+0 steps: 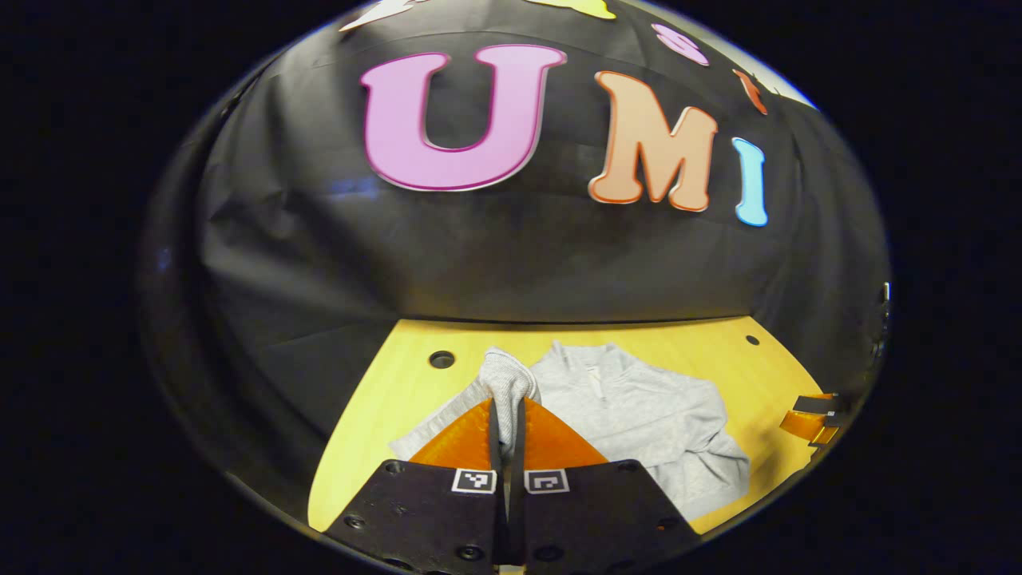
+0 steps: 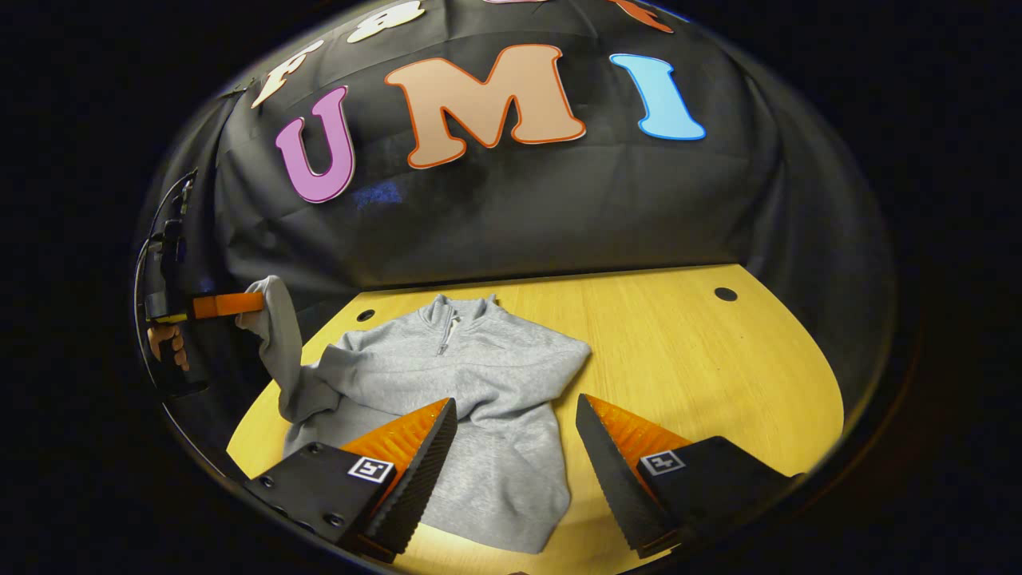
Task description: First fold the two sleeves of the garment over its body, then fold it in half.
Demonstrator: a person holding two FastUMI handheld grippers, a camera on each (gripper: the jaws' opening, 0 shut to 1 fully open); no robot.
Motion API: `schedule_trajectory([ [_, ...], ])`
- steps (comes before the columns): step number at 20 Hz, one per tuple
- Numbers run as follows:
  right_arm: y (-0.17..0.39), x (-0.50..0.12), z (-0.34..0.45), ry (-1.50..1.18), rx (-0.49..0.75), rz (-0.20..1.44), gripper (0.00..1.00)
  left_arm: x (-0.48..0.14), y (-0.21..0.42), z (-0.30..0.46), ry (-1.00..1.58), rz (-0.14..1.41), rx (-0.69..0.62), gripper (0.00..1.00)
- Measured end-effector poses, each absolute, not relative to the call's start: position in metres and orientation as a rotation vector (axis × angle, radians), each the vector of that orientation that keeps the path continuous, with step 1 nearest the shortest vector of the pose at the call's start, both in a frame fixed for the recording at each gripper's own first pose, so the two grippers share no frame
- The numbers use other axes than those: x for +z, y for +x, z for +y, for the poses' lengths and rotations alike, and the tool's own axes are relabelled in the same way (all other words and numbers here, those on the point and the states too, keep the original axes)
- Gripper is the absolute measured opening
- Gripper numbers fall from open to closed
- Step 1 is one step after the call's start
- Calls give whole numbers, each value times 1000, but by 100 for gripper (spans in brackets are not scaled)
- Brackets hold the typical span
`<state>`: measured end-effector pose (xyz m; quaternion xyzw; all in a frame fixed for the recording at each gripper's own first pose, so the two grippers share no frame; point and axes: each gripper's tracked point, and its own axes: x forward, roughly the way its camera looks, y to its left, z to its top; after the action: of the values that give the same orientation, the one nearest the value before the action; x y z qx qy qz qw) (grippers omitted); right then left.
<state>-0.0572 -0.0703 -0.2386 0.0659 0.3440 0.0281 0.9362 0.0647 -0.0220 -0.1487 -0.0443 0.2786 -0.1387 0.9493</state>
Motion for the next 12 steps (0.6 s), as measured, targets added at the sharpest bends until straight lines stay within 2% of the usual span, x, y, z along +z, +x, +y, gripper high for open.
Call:
schedule_trajectory([
  [7, -85, -232, -116, 145, -38, 710, 96, -149, 73, -147, -64, 546, -485, 0],
  [12, -108, -235, -152, 154, -105, 730, 96, -167, 68, -211, -81, 566, -546, 0],
])
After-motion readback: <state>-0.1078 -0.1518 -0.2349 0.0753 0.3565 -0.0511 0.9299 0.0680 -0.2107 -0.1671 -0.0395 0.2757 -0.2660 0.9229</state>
